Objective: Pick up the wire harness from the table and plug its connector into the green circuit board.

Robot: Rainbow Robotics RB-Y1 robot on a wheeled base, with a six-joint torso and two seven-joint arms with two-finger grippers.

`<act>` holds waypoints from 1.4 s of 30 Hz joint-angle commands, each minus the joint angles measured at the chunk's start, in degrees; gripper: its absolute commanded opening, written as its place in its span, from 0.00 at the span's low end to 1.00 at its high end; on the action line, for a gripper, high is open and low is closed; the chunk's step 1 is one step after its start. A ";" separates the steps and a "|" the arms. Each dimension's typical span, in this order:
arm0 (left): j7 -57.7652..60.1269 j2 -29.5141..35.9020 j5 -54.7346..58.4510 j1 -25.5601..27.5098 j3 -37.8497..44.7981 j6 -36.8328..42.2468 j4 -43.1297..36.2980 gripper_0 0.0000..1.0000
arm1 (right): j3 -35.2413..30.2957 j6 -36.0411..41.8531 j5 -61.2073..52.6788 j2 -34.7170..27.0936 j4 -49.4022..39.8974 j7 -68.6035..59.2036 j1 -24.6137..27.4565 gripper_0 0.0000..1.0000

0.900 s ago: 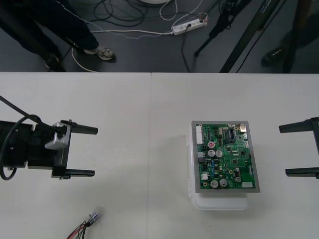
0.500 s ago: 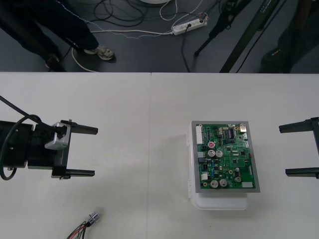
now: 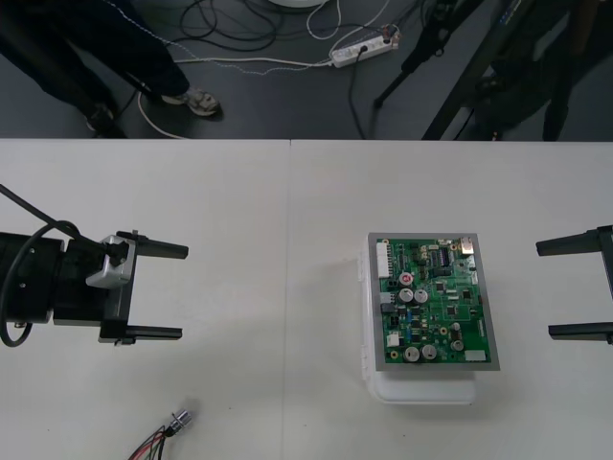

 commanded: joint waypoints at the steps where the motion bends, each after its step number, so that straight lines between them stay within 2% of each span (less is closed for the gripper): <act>1: -2.17 0.26 -0.20 -1.49 -0.94 -1.59 -1.80 1.00 | -1.81 -0.40 0.20 -0.80 -1.24 -1.30 0.67 1.00; 42: -2.17 0.26 -0.20 -1.49 -0.94 -1.59 -1.80 1.00 | -1.81 -0.40 0.20 -0.80 -1.24 -1.30 0.67 1.00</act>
